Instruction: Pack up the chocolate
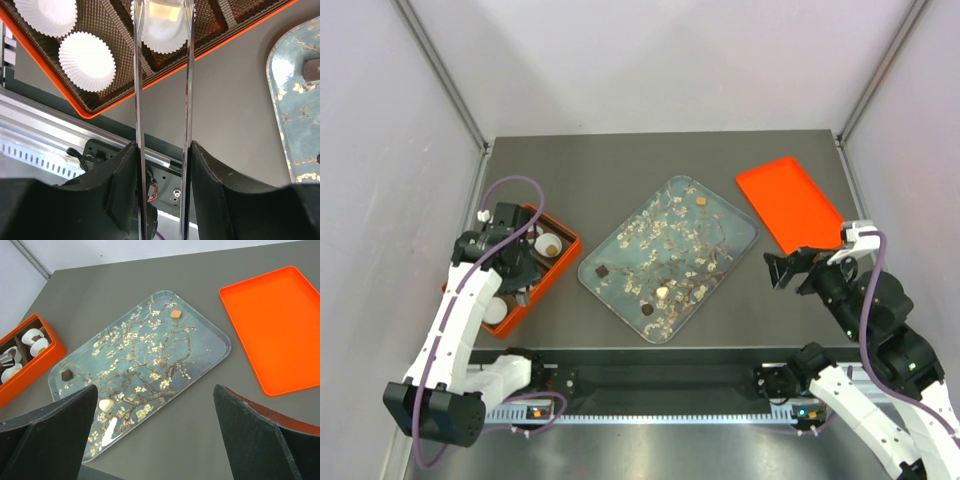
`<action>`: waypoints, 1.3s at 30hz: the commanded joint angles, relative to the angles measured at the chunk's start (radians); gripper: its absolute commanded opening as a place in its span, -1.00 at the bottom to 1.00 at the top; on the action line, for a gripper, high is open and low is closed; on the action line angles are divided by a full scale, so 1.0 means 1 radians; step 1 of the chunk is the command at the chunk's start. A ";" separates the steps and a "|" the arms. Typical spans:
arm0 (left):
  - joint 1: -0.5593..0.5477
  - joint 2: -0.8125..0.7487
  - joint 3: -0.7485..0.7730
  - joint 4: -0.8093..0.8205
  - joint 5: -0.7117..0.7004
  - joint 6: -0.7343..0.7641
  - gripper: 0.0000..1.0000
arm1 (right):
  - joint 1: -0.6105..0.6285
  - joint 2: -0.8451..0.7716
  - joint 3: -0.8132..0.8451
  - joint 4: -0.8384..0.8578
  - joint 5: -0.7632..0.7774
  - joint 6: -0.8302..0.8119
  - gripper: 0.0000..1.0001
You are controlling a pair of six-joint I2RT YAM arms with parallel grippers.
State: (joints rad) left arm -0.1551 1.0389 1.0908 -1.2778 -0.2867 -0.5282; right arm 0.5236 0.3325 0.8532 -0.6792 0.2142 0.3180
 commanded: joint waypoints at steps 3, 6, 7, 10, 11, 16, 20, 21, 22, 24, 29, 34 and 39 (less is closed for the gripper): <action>0.005 0.000 0.130 0.004 0.033 0.036 -0.07 | 0.015 0.023 0.058 0.027 -0.012 0.012 0.99; 0.000 0.032 0.259 0.035 0.166 0.076 -0.16 | 0.015 0.033 0.072 0.023 -0.013 0.013 0.99; -0.021 0.053 0.274 0.046 0.191 0.074 -0.18 | 0.015 0.036 0.075 0.023 -0.012 0.012 1.00; -0.184 0.104 0.304 0.090 0.170 0.028 -0.19 | 0.015 0.048 0.076 0.020 -0.010 0.012 1.00; -0.246 0.121 0.308 0.100 0.141 0.013 -0.18 | 0.015 0.056 0.075 0.015 -0.009 0.009 0.99; -0.550 0.231 0.311 0.178 0.067 -0.038 -0.16 | 0.015 0.092 0.087 -0.014 0.051 -0.028 0.99; -0.708 0.240 0.248 0.299 0.086 -0.047 -0.12 | 0.015 0.128 0.125 -0.037 0.100 -0.053 1.00; -0.748 0.240 0.221 0.322 0.086 -0.056 -0.10 | 0.015 0.132 0.130 -0.039 0.115 -0.054 1.00; -0.768 0.236 0.204 0.343 0.095 -0.061 -0.08 | 0.015 0.141 0.132 -0.042 0.125 -0.056 1.00; -0.825 0.231 0.155 0.408 0.104 -0.073 -0.04 | 0.015 0.149 0.133 -0.045 0.143 -0.056 0.99; -0.908 0.239 0.072 0.459 0.072 -0.079 0.04 | 0.015 0.174 0.136 -0.051 0.180 -0.034 1.00; -0.937 0.242 0.008 0.474 0.064 -0.046 0.04 | 0.015 0.218 0.168 -0.051 0.212 -0.037 1.00; -0.952 0.216 -0.026 0.502 0.087 -0.032 0.05 | 0.016 0.238 0.201 -0.049 0.220 -0.040 0.99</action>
State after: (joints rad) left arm -1.0966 1.2984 1.0737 -0.8478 -0.1982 -0.5735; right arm 0.5236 0.5644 0.9985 -0.7383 0.4015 0.2817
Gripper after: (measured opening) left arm 0.526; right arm 0.996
